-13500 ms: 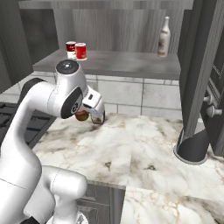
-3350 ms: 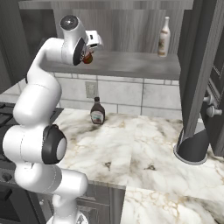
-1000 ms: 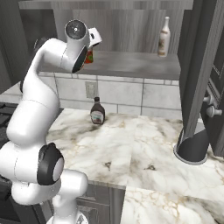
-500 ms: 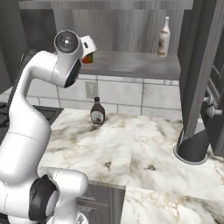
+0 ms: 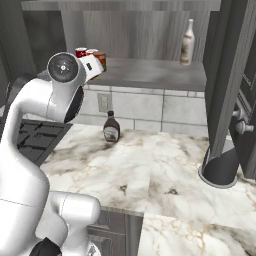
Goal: Pick the cans from the counter and place them in their designated side in the cabinet.
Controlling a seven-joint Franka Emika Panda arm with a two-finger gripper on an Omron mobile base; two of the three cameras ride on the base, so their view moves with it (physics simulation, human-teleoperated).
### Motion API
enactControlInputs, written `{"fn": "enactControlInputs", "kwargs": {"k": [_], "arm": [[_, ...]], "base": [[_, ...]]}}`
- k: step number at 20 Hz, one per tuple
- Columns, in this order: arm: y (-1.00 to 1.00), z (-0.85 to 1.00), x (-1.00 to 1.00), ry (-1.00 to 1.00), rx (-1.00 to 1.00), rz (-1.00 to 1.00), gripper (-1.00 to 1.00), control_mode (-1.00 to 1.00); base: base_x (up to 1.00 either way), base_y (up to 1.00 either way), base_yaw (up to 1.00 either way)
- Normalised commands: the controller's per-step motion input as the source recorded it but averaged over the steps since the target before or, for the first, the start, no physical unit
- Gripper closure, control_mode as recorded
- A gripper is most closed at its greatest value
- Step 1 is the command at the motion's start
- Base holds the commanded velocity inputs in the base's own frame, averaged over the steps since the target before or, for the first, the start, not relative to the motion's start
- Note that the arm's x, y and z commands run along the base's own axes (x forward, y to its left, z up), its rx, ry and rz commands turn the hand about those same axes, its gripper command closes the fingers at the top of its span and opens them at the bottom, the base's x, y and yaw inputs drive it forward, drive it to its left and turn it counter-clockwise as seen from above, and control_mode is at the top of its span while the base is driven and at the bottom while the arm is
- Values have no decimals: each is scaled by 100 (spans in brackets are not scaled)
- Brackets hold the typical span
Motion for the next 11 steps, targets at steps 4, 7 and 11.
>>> {"fn": "enactControlInputs", "kwargs": {"k": [4,7,11], "arm": [[0,-16,-69,0,-1,2,-100,-100],[0,-16,-67,0,-2,2,-100,-100],[0,-17,-67,0,-2,2,-100,-100]], "base": [[0,0,0],[0,0,0],[0,0,0]]}}
